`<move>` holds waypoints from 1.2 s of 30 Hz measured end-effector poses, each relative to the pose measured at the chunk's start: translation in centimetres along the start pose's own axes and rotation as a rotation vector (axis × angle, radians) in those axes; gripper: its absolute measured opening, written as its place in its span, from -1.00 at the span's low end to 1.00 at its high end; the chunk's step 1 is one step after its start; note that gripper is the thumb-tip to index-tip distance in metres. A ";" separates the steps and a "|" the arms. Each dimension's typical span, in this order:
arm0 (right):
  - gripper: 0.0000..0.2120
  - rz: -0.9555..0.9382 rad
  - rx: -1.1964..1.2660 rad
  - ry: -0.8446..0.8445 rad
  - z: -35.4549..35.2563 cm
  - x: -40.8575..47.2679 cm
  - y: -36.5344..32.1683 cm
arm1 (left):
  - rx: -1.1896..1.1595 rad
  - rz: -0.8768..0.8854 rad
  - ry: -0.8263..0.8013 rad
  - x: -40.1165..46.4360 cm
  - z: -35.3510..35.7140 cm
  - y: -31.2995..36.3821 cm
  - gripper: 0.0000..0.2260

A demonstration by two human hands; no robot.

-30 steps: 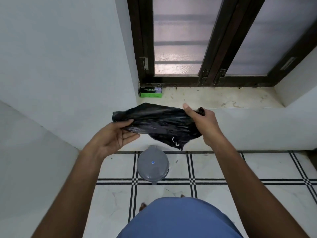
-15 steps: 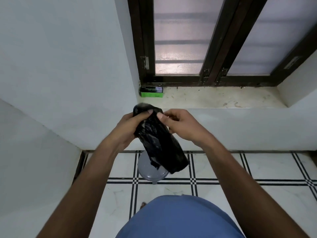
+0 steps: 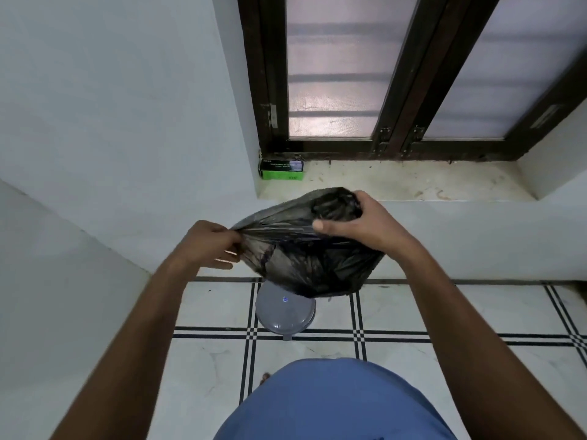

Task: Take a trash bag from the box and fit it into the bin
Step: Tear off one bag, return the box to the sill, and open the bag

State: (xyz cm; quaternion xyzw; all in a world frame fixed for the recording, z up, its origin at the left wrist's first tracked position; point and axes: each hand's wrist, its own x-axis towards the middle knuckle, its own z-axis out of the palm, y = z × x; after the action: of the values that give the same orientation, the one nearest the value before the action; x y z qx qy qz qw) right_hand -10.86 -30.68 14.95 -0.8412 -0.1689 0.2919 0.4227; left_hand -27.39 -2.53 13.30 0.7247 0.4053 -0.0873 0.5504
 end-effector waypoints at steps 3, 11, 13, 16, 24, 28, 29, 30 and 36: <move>-0.34 0.005 -0.112 -0.141 -0.4 0.7 1.2 | -0.455 -0.027 -0.301 -0.6 -0.8 0.6 -0.65; -0.27 0.214 0.604 -0.191 0.4 1.4 1.6 | -0.764 0.111 -0.371 -1.2 -0.5 1.0 -0.61; -0.24 0.136 0.545 -0.176 0.2 1.3 1.9 | -0.576 0.097 -0.363 -1.7 -0.4 1.3 -0.62; -0.53 -0.045 0.203 -0.006 0.2 1.6 3.1 | -0.120 0.090 -0.346 -1.9 0.0 1.4 -0.63; -0.57 0.032 -0.188 0.358 1.7 1.9 4.4 | -0.530 0.112 -0.285 -0.5 0.9 0.9 -0.63; -0.67 0.075 0.293 0.079 1.9 1.5 3.4 | -0.724 0.035 -0.288 -0.4 1.6 1.1 -0.50; -0.67 0.087 0.422 0.028 1.9 1.2 3.1 | -0.694 0.039 -0.300 -0.8 1.9 1.4 -0.49; -0.64 0.097 0.524 -0.016 1.8 0.9 2.9 | -0.608 0.060 -0.286 -1.2 2.0 1.7 -0.51; -0.55 0.121 0.990 -0.269 1.0 -0.5 1.9 | 0.007 0.138 0.039 -0.5 2.6 0.4 -0.80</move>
State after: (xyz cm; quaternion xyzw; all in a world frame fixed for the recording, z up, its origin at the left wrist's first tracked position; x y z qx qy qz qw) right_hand -11.81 -31.47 13.15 -0.5037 -0.0147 0.4665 0.7269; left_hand -26.64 -5.03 12.86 0.7544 0.3647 -0.0368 0.5445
